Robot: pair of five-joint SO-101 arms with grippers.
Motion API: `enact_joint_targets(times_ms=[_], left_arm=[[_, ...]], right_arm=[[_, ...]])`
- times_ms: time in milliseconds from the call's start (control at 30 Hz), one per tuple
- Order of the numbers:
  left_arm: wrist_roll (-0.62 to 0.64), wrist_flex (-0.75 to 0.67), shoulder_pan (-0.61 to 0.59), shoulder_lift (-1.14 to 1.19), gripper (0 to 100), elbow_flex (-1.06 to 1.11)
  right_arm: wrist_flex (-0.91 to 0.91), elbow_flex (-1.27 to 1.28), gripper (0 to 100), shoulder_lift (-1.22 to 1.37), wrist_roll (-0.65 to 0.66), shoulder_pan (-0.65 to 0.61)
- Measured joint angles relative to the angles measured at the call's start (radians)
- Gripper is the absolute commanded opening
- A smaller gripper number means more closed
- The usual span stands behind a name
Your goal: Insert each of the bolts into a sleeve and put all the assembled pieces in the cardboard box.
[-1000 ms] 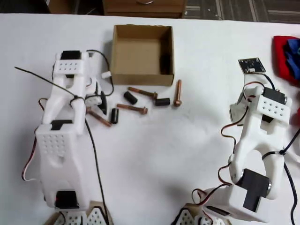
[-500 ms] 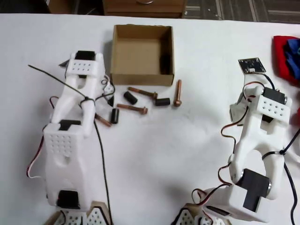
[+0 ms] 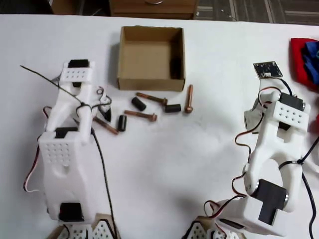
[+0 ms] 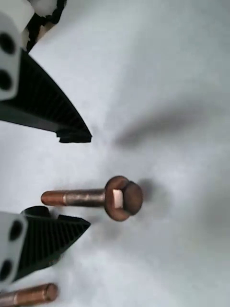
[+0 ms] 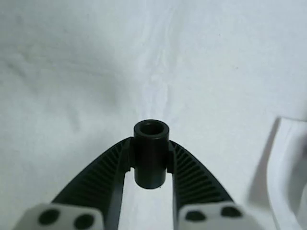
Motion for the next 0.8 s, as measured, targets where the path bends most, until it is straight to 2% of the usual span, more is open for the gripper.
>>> enact_joint_targets(times_ms=[100, 233, 333, 533, 633, 800], left_arm=[[0.0, -0.031, 0.0, 0.0, 22, 0.0], [0.0, -0.057, 0.0, 0.005, 2, -0.002], [0.0, -0.06, 0.002, 0.038, 5, -0.005], [-0.028, -0.058, 0.002, 0.118, 2, -0.034], [-0.207, -0.026, 0.002, 0.147, 2, -0.094], [-0.736, 0.023, 0.025, 0.161, 2, -0.25]], right_arm=[[0.0, 0.0, 2.0, 0.0, 0.0, 0.0], [0.0, 0.0, 2.0, 0.0, 0.0, 0.0], [0.0, 0.0, 2.0, 0.0, 0.0, 0.003], [0.0, 0.0, 2.0, 0.0, 0.015, 0.031], [0.0, 0.0, 2.0, 0.0, 0.025, 0.037], [0.0, 0.0, 2.0, 0.0, 0.025, 0.037]])
